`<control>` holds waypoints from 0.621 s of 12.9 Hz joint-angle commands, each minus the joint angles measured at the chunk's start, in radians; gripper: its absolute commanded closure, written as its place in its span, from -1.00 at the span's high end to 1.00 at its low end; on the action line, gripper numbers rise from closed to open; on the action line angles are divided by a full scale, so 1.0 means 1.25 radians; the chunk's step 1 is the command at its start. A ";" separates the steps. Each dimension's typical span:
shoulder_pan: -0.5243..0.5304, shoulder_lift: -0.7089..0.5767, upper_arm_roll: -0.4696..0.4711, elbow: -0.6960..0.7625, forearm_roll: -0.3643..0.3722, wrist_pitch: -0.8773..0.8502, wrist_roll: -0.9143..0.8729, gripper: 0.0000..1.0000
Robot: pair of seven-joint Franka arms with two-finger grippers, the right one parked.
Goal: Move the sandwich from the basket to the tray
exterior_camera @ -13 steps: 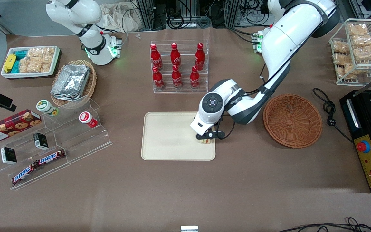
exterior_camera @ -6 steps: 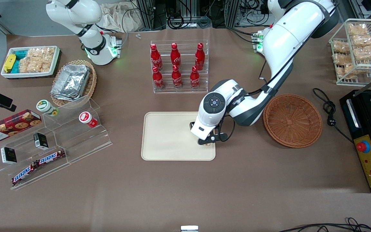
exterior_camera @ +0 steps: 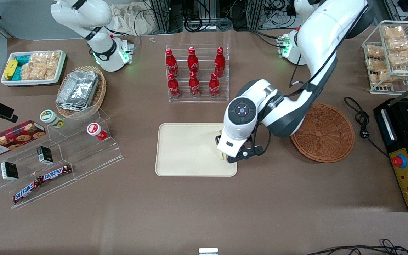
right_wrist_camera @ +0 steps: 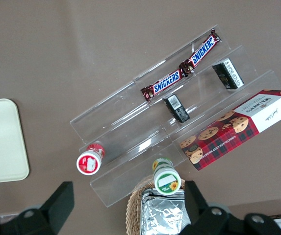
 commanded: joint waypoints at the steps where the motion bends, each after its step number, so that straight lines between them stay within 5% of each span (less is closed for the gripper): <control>1: 0.062 -0.122 0.002 -0.058 -0.042 -0.050 0.021 0.99; 4: 0.181 -0.272 0.001 -0.162 -0.178 -0.051 0.204 0.99; 8: 0.226 -0.305 0.002 -0.164 -0.188 -0.083 0.256 0.99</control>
